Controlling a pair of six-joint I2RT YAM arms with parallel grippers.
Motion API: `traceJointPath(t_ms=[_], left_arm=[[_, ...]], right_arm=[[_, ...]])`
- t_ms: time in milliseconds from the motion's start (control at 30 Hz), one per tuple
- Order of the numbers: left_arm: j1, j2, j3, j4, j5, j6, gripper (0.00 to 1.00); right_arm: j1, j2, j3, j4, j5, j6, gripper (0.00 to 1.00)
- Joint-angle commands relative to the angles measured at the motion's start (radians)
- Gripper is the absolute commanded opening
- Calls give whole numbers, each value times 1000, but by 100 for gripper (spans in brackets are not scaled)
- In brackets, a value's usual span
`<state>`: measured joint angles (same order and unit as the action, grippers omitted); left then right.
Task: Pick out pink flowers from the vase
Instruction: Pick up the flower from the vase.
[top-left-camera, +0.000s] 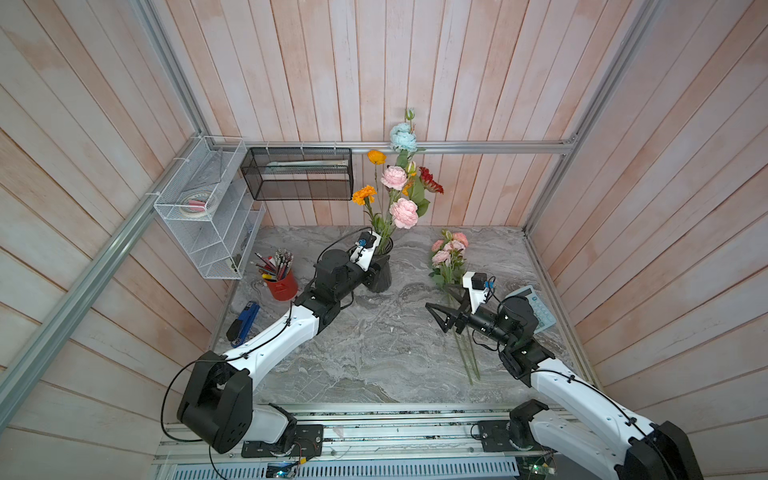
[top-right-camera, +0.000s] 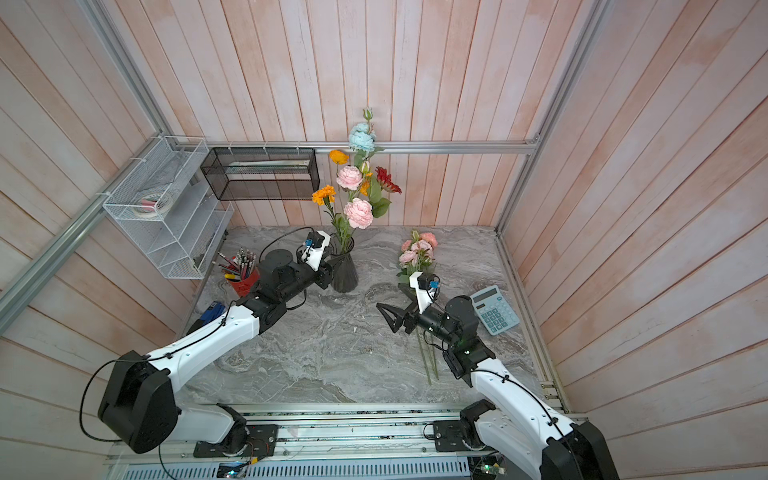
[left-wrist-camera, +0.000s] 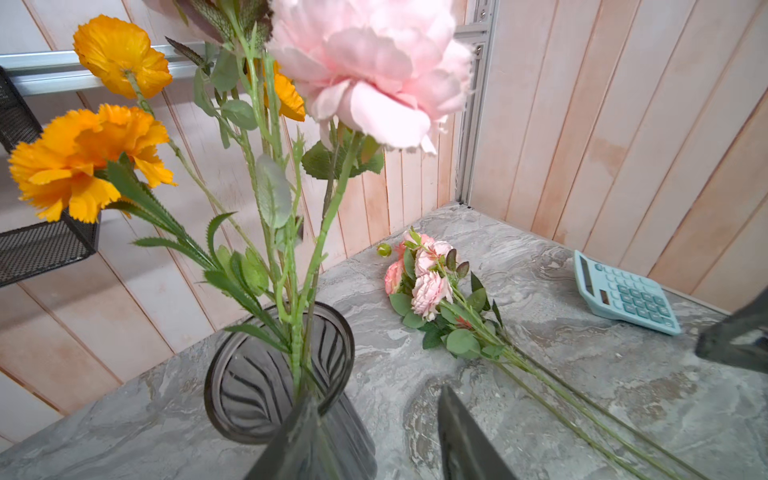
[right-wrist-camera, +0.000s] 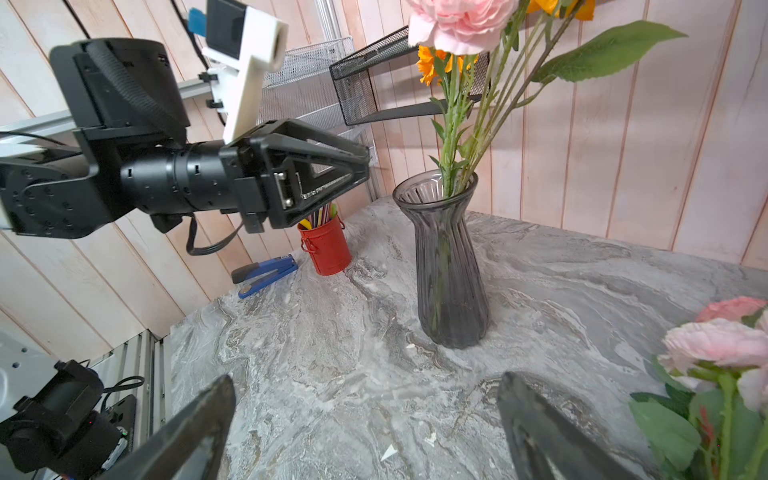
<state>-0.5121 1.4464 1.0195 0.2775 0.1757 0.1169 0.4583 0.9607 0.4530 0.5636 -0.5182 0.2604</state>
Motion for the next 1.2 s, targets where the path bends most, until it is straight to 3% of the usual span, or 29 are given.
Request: traceJointPath(t_ms=[0, 433, 1167], left_arm=[[8, 64, 67, 25, -28, 20, 40], [12, 248, 235, 20, -139, 49, 36], [17, 334, 291, 49, -227, 72, 40]], right_arm=[[8, 28, 9, 55, -13, -15, 98], [8, 87, 12, 23, 19, -59, 98], [7, 134, 38, 2, 29, -64, 98]])
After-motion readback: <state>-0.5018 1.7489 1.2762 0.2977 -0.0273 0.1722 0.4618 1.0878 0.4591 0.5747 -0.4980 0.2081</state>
